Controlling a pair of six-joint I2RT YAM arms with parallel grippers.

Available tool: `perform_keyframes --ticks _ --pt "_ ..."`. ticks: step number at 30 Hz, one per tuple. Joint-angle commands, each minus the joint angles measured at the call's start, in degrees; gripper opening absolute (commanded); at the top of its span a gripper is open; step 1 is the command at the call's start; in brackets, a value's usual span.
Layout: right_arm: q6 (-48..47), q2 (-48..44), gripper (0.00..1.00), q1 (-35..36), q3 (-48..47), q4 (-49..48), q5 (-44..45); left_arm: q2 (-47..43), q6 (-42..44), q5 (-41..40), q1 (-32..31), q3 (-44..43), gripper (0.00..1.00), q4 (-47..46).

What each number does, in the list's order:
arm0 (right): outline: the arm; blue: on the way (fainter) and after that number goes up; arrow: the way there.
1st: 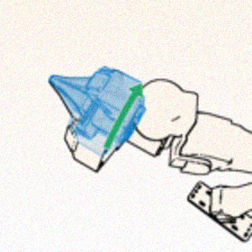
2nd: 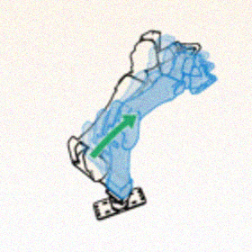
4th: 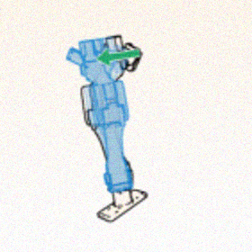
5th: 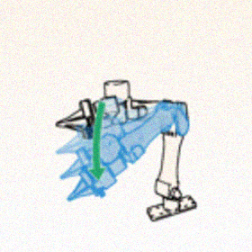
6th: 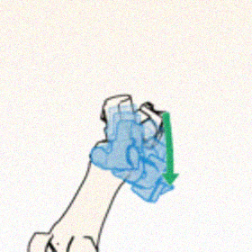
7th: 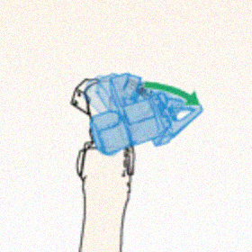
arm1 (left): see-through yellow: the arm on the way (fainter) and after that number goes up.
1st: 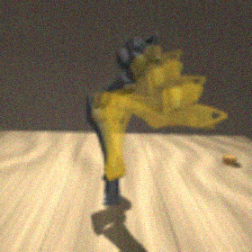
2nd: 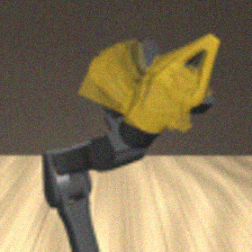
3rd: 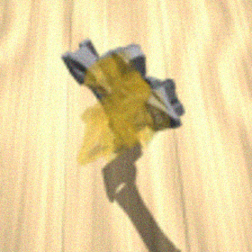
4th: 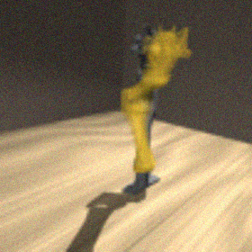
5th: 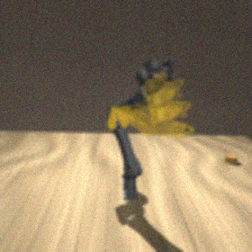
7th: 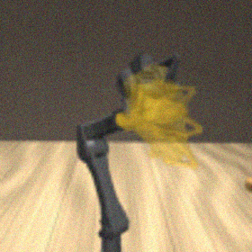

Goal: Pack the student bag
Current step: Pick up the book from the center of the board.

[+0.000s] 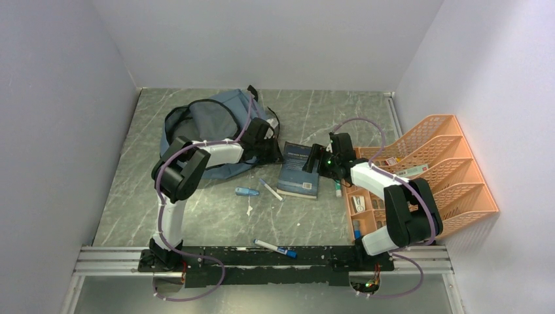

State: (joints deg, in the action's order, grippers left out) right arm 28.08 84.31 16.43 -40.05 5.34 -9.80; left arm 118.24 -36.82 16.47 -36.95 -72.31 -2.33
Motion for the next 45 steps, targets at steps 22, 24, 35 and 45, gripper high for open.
perform_keyframes --ticks 22,24,35,45 --pt "15.6 6.9 0.88 -2.8 -0.1 0.1 2.6 4.3 1.9 -20.3 0.2 0.3 0.05 19.4" --pt "16.0 8.2 0.88 -2.8 -0.1 -0.3 1.0 3.9 1.8 -21.2 0.2 0.9 0.05 19.6" --pt "25.4 7.7 0.76 -4.3 5.9 -17.0 -13.2 5.6 2.4 -19.5 -0.5 0.1 0.05 19.4" --pt "28.4 3.7 0.68 -4.3 8.3 -30.0 -21.3 6.4 2.6 -18.3 -0.9 -0.4 0.05 19.1"
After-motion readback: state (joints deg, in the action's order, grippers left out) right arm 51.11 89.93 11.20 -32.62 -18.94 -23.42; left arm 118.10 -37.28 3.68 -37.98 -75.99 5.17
